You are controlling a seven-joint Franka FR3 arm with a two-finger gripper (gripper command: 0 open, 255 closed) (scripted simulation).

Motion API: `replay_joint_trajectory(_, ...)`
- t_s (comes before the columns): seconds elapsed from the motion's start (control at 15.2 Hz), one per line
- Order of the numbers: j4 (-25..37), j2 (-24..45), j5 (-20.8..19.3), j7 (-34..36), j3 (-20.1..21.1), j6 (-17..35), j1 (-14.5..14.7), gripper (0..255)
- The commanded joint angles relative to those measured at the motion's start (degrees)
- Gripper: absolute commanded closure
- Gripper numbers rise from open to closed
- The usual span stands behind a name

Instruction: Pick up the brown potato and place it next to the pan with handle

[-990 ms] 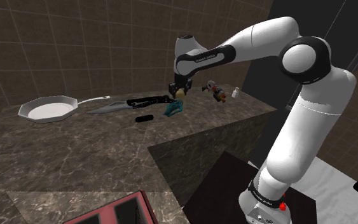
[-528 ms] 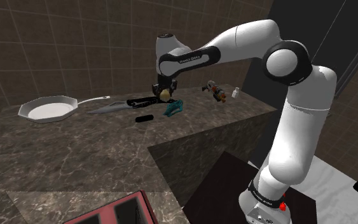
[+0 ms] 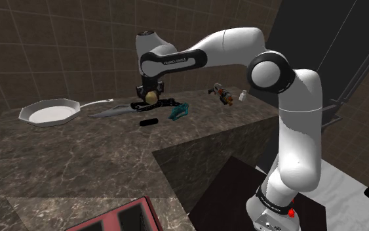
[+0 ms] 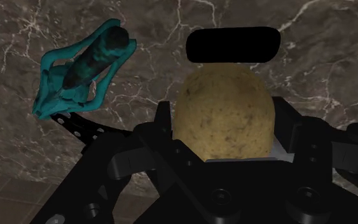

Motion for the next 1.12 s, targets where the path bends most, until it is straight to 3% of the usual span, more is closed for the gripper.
replay_joint_trajectory(0.0,6.17,3.76,-0.31,1.47,0.48,-2.89,1.77,255)
replay_joint_trajectory(0.33,25.81,15.87,-1.00,3.54,0.91,-11.26,6.30,255)
replay_joint_trajectory(0.46,39.02,23.60,-1.17,3.45,0.69,-16.89,8.56,255)
replay_joint_trajectory(0.53,48.95,29.23,-1.16,2.78,0.33,-21.13,9.84,255)
replay_joint_trajectory(1.06,35.69,25.20,-1.44,5.20,0.66,-12.26,8.87,255)
